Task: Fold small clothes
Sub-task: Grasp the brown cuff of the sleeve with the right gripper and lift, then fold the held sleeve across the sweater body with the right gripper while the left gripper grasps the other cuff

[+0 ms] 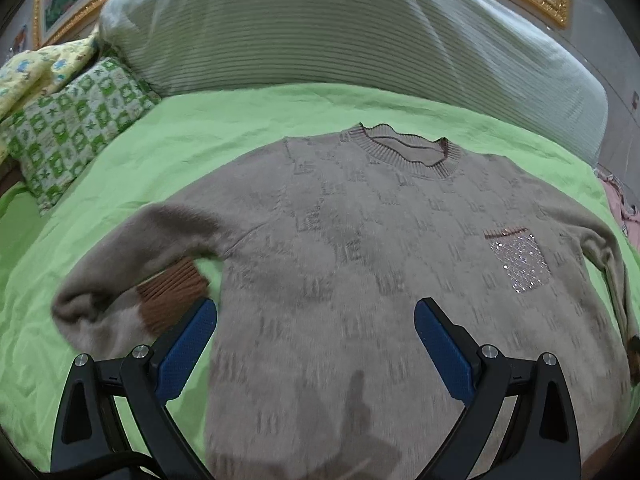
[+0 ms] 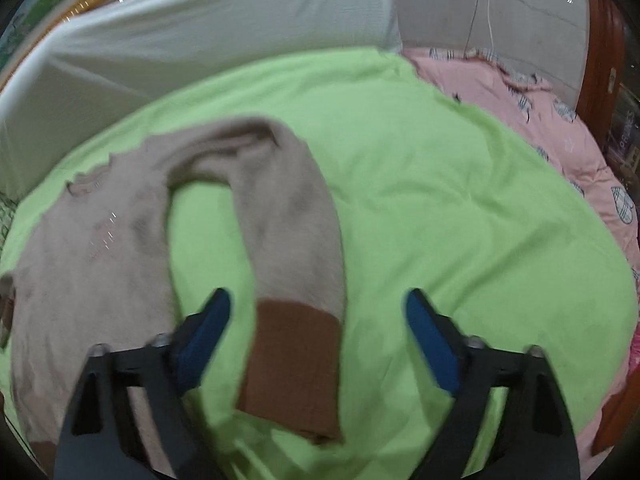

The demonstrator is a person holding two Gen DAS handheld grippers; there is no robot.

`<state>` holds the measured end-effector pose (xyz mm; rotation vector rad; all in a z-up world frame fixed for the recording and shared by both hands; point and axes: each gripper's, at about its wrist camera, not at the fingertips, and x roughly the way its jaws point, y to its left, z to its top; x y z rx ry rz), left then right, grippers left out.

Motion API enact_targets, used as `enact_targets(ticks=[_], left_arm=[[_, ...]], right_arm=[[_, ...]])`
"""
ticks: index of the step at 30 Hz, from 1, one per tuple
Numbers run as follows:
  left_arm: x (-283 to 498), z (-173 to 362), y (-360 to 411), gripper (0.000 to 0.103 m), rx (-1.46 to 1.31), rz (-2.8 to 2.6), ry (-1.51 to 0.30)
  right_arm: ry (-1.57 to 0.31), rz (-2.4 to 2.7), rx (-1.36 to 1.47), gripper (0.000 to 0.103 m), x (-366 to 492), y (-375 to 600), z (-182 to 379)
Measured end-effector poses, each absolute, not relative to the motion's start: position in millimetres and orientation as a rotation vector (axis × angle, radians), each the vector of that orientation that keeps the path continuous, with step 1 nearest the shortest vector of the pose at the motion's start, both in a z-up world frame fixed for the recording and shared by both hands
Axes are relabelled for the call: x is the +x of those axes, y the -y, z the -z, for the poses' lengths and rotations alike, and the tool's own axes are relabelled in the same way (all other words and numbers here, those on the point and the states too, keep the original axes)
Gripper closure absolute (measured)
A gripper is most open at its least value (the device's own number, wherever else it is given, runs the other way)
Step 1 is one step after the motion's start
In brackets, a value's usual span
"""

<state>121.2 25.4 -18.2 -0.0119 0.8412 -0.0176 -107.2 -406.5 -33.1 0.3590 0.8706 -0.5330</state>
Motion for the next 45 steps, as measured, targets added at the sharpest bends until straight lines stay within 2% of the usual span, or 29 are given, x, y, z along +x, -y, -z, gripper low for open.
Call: enact_targets(ticks=[1,2,3,4,8,10,16,18,19,20,22,25,32,37,38,39,40,41,42,43,45], left_arm=[[129,22,-24,0.004,-0.008,0.02,-0.848],[134,24,-24,0.004,-0.017,0.029,-0.856],[143,30,-23,0.004,-0.013,0.034,-0.87],[148,34,-23,0.004,-0.012,0.032,-0.88],[163,47,-34,0.004,-0.039,0.022,-0.923],[162,44,-42,0.004,-0.075,0.026,-0.918],[152,28,-57,0.004,-0.15,0.037,-0.895],[150,25,-60,0.004,-0.172,0.044,-0.898],[150,25,-62,0.004,-0.192,0.051,-0.895],[150,25,-64,0.004,-0.201,0.053,-0.896],[152,27,-66,0.004,-0.204,0.055,-0.906],[163,37,-66,0.004,-0.229,0.069,-0.937],[208,72,-69,0.004,-0.402,0.062,-1.051],[252,83,-73,0.005,-0.466,-0.028,-1.04],[258,81,-70,0.01,-0.453,-0.034,-1.016],[261,79,-67,0.025,-0.431,-0.039,-1.0],[264,75,-63,0.035,-0.387,-0.055,-0.996],[264,72,-61,0.059,-0.35,-0.066,-0.991],[259,66,-64,0.09,-0.335,-0.059,-0.961],[255,63,-68,0.096,-0.358,-0.036,-0.945],[244,52,-85,0.095,-0.461,0.057,-0.885]], right_arm=[[-0.88,0.507,0.385,0.054,-105,412,38],[-0.889,0.478,0.411,0.082,-103,415,41],[-0.875,0.473,0.425,0.087,-105,420,39],[-0.843,0.478,0.441,0.09,-108,425,32],[-0.683,0.459,0.545,0.091,-103,457,-18],[-0.581,0.369,0.587,0.091,-81,459,-64],[-0.48,-0.13,0.546,0.092,61,338,-152],[-0.506,-0.302,0.532,0.086,114,276,-156],[-0.539,-0.383,0.513,0.069,139,242,-152],[-0.575,-0.427,0.501,0.045,155,217,-146],[-0.61,-0.459,0.487,0.031,167,192,-134],[-0.616,-0.414,0.469,0.031,157,193,-116],[-0.693,-0.04,0.57,0.031,115,320,-70],[-0.698,0.141,0.608,0.031,108,382,-51],[-0.703,0.155,0.614,0.031,108,390,-46],[-0.709,0.164,0.618,0.031,110,395,-42],[-0.713,0.17,0.617,0.031,114,397,-39],[-0.717,0.173,0.608,0.031,120,397,-35],[-0.724,0.171,0.593,0.031,128,395,-32],[-0.731,0.168,0.58,0.031,133,395,-27],[-0.767,0.151,0.532,0.031,155,387,-17]])
